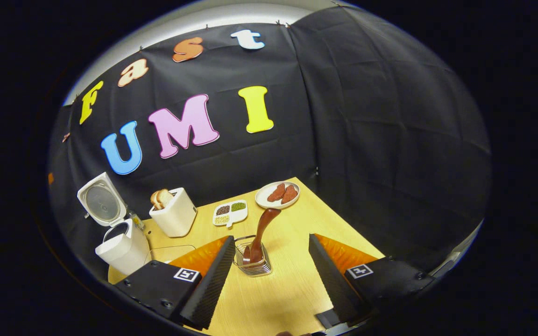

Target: Close the left gripper, press the button to open the rice cooker; take a wooden spoon from the chopstick holder with the right hand, scoop a spoonful of rice and pour it into the rice cooker, then put the wooden spoon back into the chopstick holder.

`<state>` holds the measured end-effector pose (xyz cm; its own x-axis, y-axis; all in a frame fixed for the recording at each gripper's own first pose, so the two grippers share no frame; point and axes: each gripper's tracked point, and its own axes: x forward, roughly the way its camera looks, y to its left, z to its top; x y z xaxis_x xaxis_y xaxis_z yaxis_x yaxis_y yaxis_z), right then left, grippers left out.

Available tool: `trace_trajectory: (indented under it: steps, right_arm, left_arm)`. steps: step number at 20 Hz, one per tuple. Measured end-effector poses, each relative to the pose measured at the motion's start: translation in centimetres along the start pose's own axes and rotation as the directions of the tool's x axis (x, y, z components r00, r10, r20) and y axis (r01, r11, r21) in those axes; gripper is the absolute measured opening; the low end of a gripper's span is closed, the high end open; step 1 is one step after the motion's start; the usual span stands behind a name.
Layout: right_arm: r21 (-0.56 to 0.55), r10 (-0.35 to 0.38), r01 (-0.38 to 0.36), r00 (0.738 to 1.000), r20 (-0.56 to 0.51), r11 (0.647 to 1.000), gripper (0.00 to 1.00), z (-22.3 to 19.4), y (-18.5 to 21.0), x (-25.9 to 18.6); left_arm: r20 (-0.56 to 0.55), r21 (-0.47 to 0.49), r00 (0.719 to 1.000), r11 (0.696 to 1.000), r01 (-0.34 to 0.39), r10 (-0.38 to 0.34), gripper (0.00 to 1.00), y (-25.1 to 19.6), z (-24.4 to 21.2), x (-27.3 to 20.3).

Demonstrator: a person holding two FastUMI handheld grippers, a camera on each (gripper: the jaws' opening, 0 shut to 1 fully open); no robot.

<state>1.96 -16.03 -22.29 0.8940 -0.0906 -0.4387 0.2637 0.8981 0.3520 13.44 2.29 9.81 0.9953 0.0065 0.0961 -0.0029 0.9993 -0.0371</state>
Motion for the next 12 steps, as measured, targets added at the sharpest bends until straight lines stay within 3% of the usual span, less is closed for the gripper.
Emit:
trace_trajectory:
  steps: [5,12]
  right_arm:
    - [-0.005,-0.012,0.012,0.997,0.078,1.000,0.98,3.1,1.7,-2.9]
    - [-0.030,-0.084,0.089,0.986,0.143,0.996,0.98,4.4,1.3,-6.5]
  left_arm:
    - [0.032,-0.026,0.999,1.000,0.003,-0.002,0.95,2.5,1.5,9.0]
    - [-0.031,0.004,0.999,1.000,-0.018,0.019,0.95,4.5,-2.0,22.3]
